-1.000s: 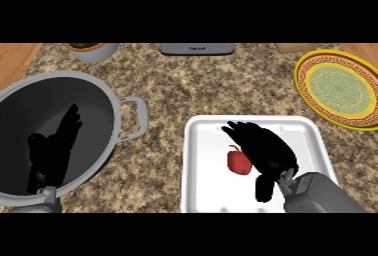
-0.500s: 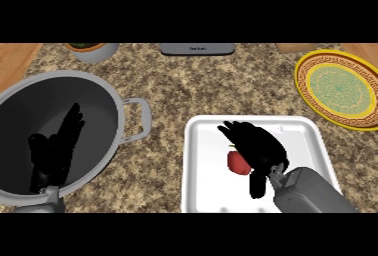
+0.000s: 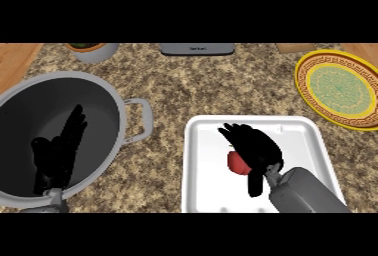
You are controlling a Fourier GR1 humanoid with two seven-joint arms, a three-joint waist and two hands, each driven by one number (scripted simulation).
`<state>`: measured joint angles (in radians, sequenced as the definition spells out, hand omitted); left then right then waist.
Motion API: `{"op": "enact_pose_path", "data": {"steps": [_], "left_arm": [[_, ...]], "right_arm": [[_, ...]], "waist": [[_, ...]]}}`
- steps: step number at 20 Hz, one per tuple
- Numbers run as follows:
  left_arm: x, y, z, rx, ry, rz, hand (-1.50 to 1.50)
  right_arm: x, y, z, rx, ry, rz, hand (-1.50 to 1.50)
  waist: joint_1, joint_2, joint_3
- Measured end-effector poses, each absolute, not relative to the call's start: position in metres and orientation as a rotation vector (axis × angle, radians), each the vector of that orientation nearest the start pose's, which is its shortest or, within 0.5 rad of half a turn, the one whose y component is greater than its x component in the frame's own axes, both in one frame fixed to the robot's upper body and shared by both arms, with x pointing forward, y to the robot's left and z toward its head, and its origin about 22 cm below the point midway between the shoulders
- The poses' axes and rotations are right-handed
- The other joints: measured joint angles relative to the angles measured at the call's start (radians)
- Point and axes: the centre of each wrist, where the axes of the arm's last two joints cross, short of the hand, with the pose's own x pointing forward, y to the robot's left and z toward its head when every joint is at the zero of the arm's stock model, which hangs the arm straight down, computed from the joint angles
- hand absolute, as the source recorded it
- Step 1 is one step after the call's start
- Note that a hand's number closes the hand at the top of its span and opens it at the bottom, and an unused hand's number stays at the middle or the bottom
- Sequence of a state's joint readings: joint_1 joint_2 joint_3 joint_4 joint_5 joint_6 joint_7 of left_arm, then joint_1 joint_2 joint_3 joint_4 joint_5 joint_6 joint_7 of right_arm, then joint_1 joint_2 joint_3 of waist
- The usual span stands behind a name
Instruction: Pick the bell pepper from the tray and place it in the plate
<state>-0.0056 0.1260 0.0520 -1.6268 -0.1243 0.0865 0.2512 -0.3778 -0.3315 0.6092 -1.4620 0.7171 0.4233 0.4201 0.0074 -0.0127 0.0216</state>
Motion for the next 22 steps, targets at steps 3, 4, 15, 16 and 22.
{"op": "enact_pose_path", "data": {"steps": [3, 4, 15, 16, 22], "left_arm": [[0.243, 0.269, 0.025, 0.297, -1.374, -0.047, 0.0], [0.245, 0.27, 0.025, 0.293, -1.377, -0.045, 0.0], [0.244, 0.266, 0.024, 0.3, -1.385, -0.045, 0.0], [0.244, 0.265, 0.024, 0.3, -1.385, -0.045, 0.0], [0.242, 0.26, 0.025, 0.295, -1.384, -0.051, 0.0]], "right_arm": [[0.28, -0.144, 0.033, -0.554, -1.026, 1.597, 1.5], [0.282, -0.142, 0.03, -0.557, -1.027, 1.612, 1.5], [0.293, -0.154, 0.026, -0.648, -1.16, 1.647, 1.5], [0.296, -0.161, 0.025, -0.65, -1.177, 1.629, 1.5], [0.336, -0.235, 0.042, -0.628, -1.316, 1.409, 1.5]], "waist": [[-0.001, 0.002, -0.004], [0.0, 0.002, -0.003], [-0.002, 0.0, -0.002], [-0.002, 0.001, -0.002], [0.004, 0.009, -0.003]]}}
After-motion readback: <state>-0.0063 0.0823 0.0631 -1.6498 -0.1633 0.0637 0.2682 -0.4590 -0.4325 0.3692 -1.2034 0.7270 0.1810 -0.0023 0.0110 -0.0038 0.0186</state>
